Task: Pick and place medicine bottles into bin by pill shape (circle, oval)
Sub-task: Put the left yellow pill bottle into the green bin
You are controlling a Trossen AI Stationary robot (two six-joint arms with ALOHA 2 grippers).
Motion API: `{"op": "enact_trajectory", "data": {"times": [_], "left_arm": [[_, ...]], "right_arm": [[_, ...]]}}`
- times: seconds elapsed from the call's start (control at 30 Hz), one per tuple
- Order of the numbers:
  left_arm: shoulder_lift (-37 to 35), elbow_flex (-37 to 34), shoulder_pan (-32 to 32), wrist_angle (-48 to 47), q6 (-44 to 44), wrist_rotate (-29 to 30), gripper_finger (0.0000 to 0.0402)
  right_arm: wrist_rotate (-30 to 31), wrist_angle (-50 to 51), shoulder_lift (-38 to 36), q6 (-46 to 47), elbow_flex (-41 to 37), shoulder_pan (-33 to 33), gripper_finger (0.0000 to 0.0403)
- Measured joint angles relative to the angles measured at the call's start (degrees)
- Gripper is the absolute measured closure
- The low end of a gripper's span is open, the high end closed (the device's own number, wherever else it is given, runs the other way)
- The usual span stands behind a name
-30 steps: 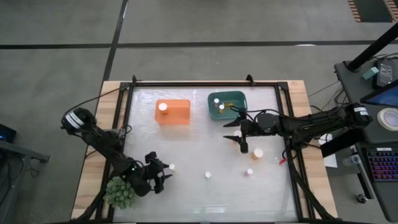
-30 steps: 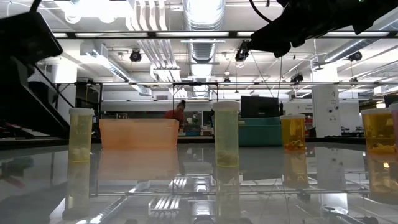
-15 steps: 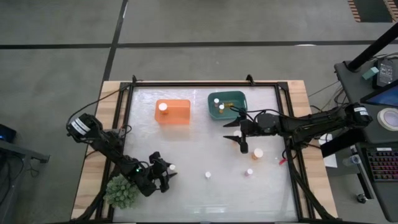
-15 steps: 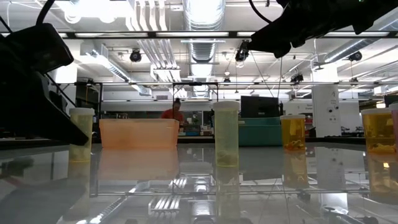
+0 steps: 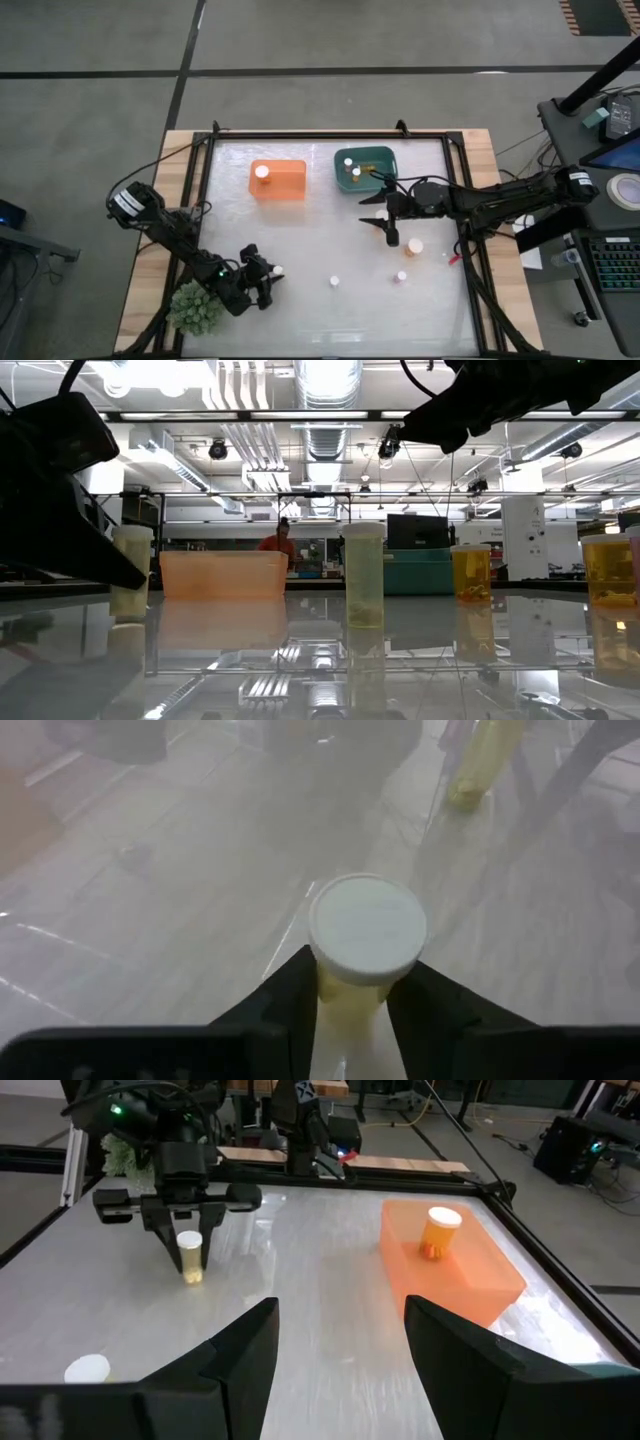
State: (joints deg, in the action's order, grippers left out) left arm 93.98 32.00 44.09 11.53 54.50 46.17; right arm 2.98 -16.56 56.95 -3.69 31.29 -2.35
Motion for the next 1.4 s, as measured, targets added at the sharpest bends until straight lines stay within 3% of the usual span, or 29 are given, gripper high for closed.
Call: {"op": "enact_trajectory", "data": {"times": [0.27, 0.63, 0.87, 1.1, 1.4], "left_arm": [[-4.2, 2.5, -4.5, 0.0, -10.2, -1.1, 0.0314], [-12.5, 3.9, -21.6, 0.0, -32.7, -18.7, 0.0315], [-11.9, 8.5, -30.7, 0.3, -45.5, -27.3, 0.0316], [-10.7, 11.5, -33.2, 0.0, -52.0, -29.5, 0.0316], [-10.7, 11.6, -33.2, -0.1, -52.2, -29.5, 0.0316]], "right_arm": [[0.0, 0.0, 0.9, 2.5, 0.0, -0.2, 0.0193], [-0.3, -4.0, 10.6, 3.6, 1.4, -1.4, 0.0193], [-0.4, -3.9, 15.5, 2.6, 6.4, -1.8, 0.0193], [-0.4, -4.0, 19.5, 1.1, 11.6, -1.9, 0.0193], [-0.6, -8.4, 26.4, -0.1, 16.2, -2.7, 0.0193]]}}
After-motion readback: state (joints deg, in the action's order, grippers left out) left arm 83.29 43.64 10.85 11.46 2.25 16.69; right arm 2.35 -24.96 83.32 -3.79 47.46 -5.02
